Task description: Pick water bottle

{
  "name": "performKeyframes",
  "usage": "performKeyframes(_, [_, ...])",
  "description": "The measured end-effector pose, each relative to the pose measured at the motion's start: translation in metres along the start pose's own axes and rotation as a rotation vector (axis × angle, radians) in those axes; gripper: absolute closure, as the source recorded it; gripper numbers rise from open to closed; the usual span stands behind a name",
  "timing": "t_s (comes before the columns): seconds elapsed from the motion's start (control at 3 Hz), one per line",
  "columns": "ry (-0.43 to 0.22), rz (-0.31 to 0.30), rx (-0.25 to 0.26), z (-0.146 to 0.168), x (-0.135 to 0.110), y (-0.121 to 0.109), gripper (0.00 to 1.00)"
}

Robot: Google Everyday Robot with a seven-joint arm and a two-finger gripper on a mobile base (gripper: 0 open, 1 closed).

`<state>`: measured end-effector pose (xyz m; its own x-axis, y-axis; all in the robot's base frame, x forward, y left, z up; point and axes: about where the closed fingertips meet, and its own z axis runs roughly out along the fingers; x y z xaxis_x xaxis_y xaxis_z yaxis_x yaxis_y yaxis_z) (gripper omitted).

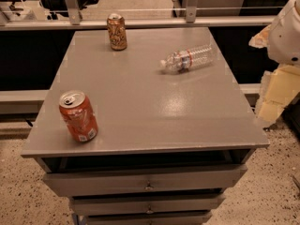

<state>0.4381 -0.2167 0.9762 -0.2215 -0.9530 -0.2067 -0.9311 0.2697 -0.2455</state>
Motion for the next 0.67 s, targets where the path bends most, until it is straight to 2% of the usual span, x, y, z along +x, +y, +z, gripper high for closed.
performKeyframes(0.33, [0.0,0.0,0.0,0.0,0.0,0.0,0.0])
performKeyframes(0.67, [-0.036,-0.002,0.016,0.0067,-0.0047,-0.0088,0.0])
